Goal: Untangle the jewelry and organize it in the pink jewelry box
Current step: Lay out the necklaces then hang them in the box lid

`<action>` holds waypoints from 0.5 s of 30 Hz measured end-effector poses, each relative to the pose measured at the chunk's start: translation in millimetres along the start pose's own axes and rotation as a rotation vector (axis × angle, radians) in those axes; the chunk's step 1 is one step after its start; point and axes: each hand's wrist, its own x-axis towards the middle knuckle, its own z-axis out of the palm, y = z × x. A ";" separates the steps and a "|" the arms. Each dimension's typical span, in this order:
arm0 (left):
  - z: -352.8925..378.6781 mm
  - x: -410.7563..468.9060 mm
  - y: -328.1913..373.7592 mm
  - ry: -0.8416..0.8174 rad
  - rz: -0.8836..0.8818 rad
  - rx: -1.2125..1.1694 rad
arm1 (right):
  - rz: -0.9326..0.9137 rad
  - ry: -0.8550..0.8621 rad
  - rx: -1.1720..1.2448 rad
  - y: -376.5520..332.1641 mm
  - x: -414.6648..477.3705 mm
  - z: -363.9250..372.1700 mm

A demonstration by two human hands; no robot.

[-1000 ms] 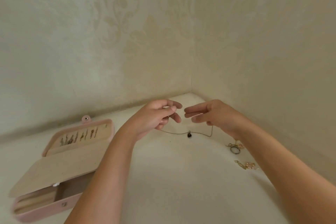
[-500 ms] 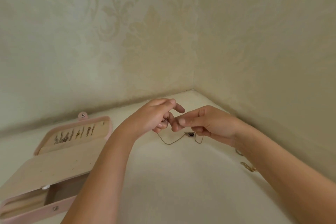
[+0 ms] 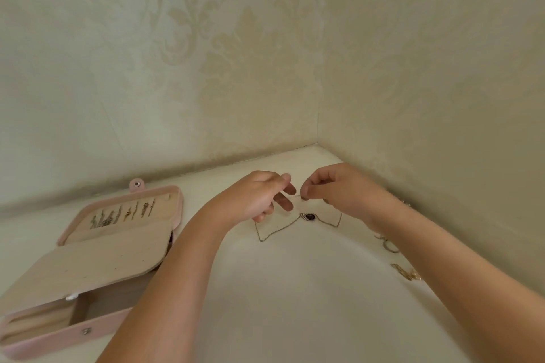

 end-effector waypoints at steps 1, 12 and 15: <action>-0.7 1.0 -2.0 0.011 0.000 0.036 | 0.003 -0.007 -0.011 0.9 1.3 -2.9; -1.9 4.1 -5.2 0.125 0.123 -0.006 | 0.159 -0.044 0.312 7.0 5.2 7.9; -2.5 6.2 -7.5 0.139 0.137 -0.022 | 0.135 -0.052 0.258 8.2 4.7 6.3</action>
